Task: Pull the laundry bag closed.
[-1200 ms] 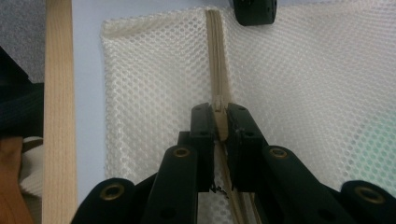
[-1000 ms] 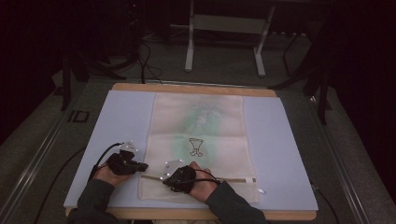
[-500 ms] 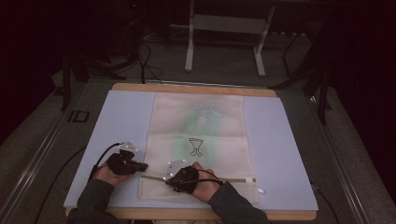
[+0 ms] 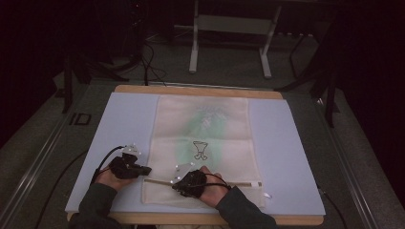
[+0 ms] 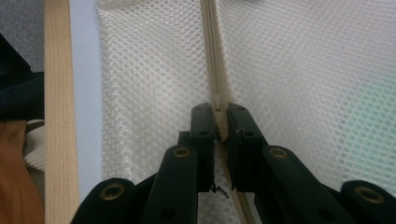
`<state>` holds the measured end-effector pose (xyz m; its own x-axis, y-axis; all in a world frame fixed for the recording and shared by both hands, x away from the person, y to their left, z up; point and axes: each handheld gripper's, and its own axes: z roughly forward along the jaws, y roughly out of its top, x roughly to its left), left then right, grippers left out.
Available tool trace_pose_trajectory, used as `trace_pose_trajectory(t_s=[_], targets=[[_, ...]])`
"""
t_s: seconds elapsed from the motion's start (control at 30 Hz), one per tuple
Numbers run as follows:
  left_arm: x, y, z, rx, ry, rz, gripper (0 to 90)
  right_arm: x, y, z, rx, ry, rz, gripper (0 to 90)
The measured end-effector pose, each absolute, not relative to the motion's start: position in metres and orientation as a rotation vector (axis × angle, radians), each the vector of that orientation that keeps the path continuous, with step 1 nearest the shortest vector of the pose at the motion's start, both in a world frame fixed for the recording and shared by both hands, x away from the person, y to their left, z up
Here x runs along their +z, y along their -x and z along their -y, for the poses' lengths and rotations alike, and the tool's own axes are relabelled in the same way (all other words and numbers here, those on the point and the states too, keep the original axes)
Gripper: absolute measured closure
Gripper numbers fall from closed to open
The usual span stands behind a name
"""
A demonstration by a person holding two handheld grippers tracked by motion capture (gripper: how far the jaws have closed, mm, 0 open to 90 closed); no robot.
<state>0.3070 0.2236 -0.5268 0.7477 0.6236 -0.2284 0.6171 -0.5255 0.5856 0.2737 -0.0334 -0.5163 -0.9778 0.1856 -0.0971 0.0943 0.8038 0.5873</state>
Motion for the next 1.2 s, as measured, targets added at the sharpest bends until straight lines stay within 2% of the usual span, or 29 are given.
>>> trace_pose_trajectory(t_s=[1.2], targets=[[-0.527,-0.306,-0.224,0.014,-2.277,-0.929,90.0,-0.516,-0.277,0.059,0.92,-0.295,-2.868,82.3]])
